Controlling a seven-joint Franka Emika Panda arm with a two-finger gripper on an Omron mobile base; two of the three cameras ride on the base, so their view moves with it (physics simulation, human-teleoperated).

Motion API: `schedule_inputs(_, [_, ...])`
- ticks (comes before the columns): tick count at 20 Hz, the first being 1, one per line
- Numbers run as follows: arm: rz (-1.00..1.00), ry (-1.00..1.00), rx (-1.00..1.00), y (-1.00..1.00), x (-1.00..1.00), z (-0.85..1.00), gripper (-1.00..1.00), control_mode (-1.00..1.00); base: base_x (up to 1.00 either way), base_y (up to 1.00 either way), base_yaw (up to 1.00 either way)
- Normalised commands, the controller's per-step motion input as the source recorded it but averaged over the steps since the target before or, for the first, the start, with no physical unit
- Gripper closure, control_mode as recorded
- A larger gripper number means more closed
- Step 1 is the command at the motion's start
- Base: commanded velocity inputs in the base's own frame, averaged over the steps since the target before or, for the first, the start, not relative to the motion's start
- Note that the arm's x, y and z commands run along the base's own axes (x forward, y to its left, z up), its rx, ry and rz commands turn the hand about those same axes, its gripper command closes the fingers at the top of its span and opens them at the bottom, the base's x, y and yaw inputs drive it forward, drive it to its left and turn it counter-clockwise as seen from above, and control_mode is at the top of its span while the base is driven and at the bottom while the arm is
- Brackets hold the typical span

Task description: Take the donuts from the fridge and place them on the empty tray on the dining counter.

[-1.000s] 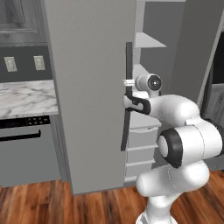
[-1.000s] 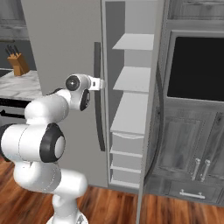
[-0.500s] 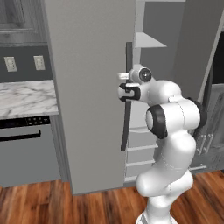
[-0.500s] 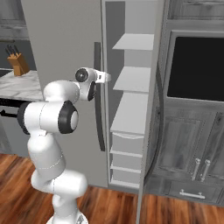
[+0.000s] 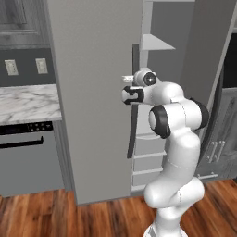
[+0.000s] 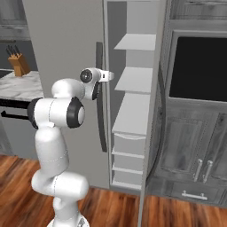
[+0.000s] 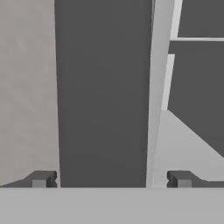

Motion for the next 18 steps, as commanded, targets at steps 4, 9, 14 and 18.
schedule_inputs(4, [0.01, 0.00, 0.00, 0.00, 0.56, -0.08, 1.00, -1.00, 0.00, 0.00, 0.00])
schedule_inputs(9, [-0.01, 0.04, 0.00, 0.01, 0.11, 0.00, 1.00, -1.00, 0.00, 0.00, 0.00])
schedule_inputs(14, [0.00, 0.10, 0.00, 0.28, -0.46, 0.00, 1.00, -1.00, 0.00, 0.00, 0.00])
schedule_inputs(18, [0.00, 0.08, 0.00, 0.47, -0.52, 0.00, 1.00, -1.00, 0.00, 0.00, 0.00])
